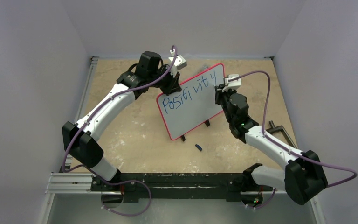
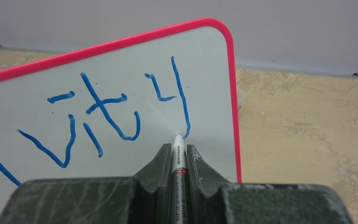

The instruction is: Write a sentence on the whiteboard

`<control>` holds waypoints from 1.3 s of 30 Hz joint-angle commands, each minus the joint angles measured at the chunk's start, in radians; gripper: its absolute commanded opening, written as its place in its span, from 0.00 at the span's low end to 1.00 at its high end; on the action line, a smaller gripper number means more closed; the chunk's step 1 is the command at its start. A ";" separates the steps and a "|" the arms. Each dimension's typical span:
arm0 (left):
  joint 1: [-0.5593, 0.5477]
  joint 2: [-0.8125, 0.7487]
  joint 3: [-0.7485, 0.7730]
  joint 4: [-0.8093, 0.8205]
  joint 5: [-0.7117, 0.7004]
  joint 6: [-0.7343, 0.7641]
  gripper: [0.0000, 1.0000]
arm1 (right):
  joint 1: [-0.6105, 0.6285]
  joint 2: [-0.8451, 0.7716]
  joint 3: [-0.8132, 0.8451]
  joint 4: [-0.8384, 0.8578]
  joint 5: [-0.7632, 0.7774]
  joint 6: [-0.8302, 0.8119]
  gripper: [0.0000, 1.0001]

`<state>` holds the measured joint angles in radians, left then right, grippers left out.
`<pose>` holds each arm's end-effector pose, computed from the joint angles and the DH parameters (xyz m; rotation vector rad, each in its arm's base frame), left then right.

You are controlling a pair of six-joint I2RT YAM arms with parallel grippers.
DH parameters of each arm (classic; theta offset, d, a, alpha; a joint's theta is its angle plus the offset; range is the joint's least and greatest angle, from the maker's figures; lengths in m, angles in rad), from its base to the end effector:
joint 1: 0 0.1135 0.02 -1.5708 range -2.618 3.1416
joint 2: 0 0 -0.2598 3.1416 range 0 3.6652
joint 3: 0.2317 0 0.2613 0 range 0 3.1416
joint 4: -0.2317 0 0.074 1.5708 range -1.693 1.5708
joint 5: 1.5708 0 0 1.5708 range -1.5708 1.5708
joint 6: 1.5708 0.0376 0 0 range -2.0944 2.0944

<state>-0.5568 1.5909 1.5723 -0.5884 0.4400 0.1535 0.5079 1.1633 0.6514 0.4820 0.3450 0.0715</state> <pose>0.3051 -0.2088 0.3669 0.9986 1.9581 -0.7070 0.2486 0.1238 0.2765 -0.0811 1.5996 0.1742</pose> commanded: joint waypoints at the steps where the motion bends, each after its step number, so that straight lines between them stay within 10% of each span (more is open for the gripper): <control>1: -0.018 0.007 -0.046 -0.129 -0.025 0.115 0.00 | 0.003 -0.023 0.057 0.024 -0.070 0.022 0.00; 39: -0.018 -0.007 -0.059 -0.086 -0.086 0.053 0.00 | 0.003 -0.531 -0.031 -0.252 -0.078 0.164 0.00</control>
<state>-0.5598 1.5879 1.5700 -0.5827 0.4377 0.1379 0.5102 0.6525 0.6334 0.2306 0.2741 0.2035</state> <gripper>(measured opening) 0.093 0.089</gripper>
